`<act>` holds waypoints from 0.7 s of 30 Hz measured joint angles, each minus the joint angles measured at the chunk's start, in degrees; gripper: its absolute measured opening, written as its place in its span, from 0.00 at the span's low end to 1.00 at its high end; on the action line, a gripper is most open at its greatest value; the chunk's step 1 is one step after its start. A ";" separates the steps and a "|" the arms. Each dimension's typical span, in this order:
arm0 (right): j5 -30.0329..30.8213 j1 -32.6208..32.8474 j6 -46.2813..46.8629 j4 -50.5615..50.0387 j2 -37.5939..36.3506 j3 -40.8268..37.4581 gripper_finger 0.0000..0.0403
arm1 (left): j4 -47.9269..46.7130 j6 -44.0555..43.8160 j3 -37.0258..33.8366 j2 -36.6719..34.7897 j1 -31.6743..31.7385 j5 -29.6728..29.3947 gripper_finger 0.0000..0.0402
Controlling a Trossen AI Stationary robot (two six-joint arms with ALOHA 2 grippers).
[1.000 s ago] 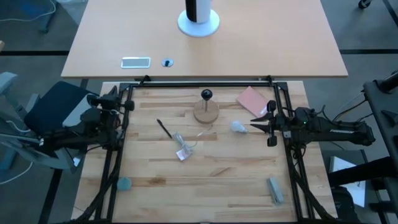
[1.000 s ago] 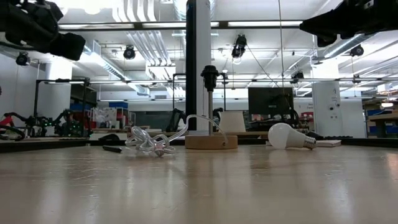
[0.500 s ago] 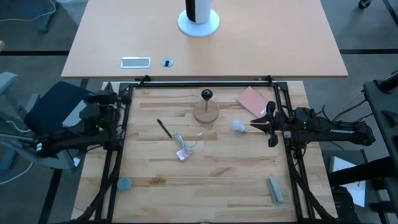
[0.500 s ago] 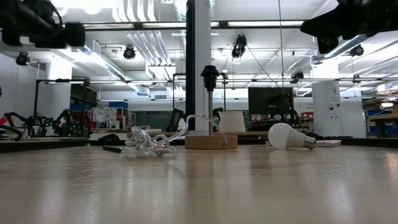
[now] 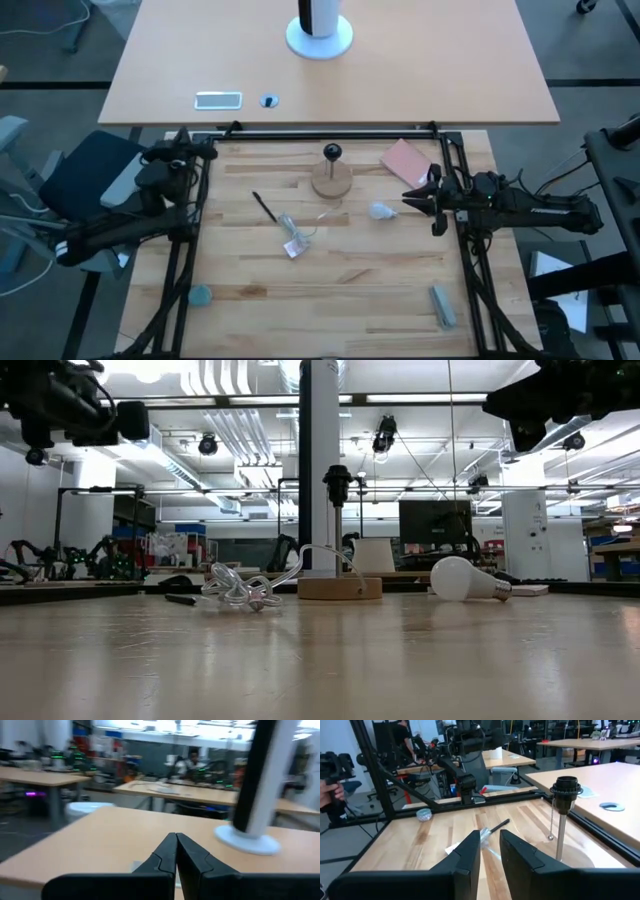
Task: Screw lightbulb
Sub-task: Return to Home Position
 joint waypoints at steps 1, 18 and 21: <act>0.00 0.01 0.01 0.00 0.00 0.00 0.16 | 0.02 0.08 0.02 0.53 1.65 -0.10 0.00; 0.00 0.01 0.32 0.00 0.00 -0.01 0.14 | 0.22 2.08 0.13 9.06 19.65 1.62 0.00; 0.00 0.00 0.29 0.02 0.00 0.00 0.15 | 0.03 4.83 0.12 9.93 20.01 1.65 0.00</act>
